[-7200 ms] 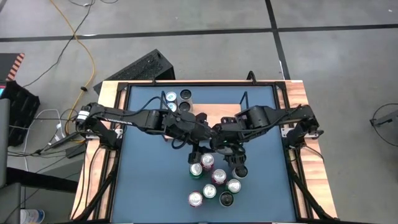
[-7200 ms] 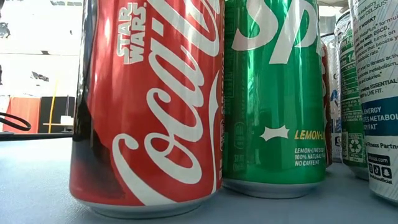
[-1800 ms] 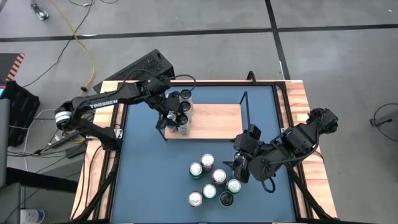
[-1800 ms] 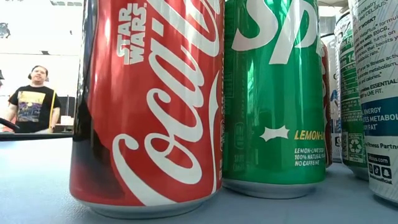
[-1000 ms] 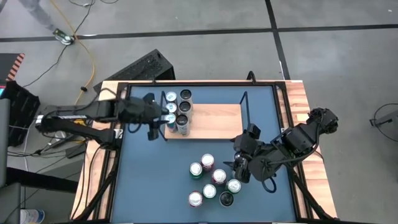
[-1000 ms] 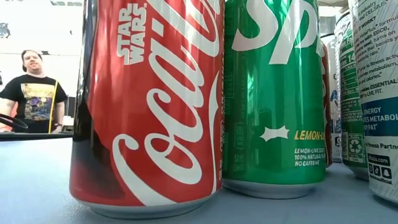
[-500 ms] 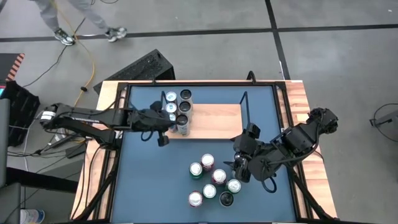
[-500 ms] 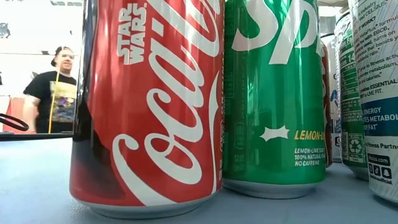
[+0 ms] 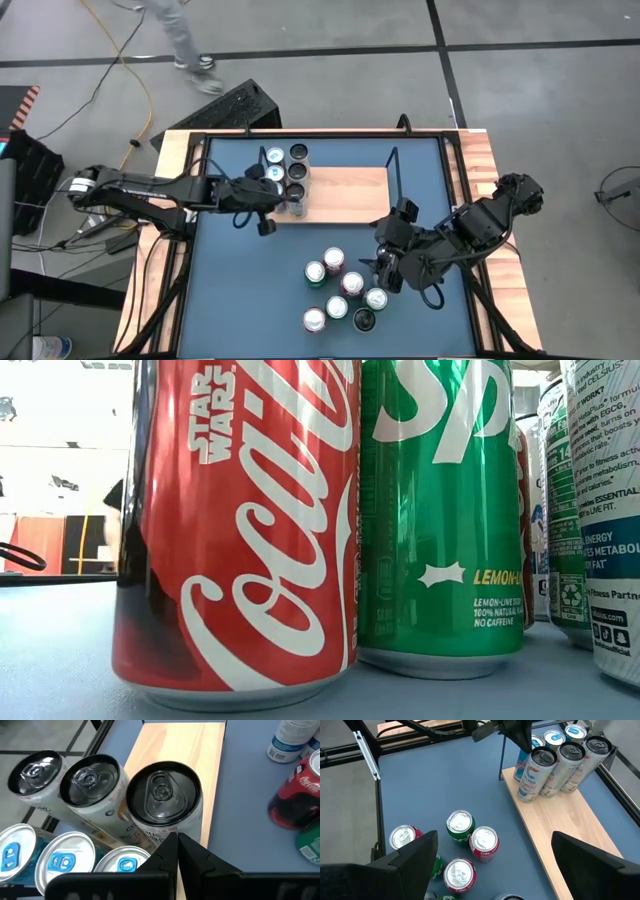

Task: Place canned beverage on shelf
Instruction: Put the white and orange soda can on the shelf aligned with the other white and orange soda cans, then put the top white and blue soda can on the shelf

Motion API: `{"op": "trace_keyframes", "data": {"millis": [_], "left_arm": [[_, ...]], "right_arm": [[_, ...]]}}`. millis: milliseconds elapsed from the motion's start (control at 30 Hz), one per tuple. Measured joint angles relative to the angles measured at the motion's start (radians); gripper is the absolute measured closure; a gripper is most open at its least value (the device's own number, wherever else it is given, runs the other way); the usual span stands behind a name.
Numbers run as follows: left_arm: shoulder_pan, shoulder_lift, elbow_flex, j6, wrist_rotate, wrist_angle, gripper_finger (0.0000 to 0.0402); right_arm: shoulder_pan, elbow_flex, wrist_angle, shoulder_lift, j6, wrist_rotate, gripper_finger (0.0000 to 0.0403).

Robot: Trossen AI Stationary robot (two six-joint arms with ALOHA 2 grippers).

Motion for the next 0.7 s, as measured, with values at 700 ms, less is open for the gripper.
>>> {"op": "trace_keyframes", "data": {"millis": [700], "left_arm": [[-0.233, 0.01, 0.425, 0.029, 0.389, -0.17, 0.031]], "right_arm": [[0.09, -0.003, -0.21, 0.013, 0.2, -0.068, 0.0031]]}}
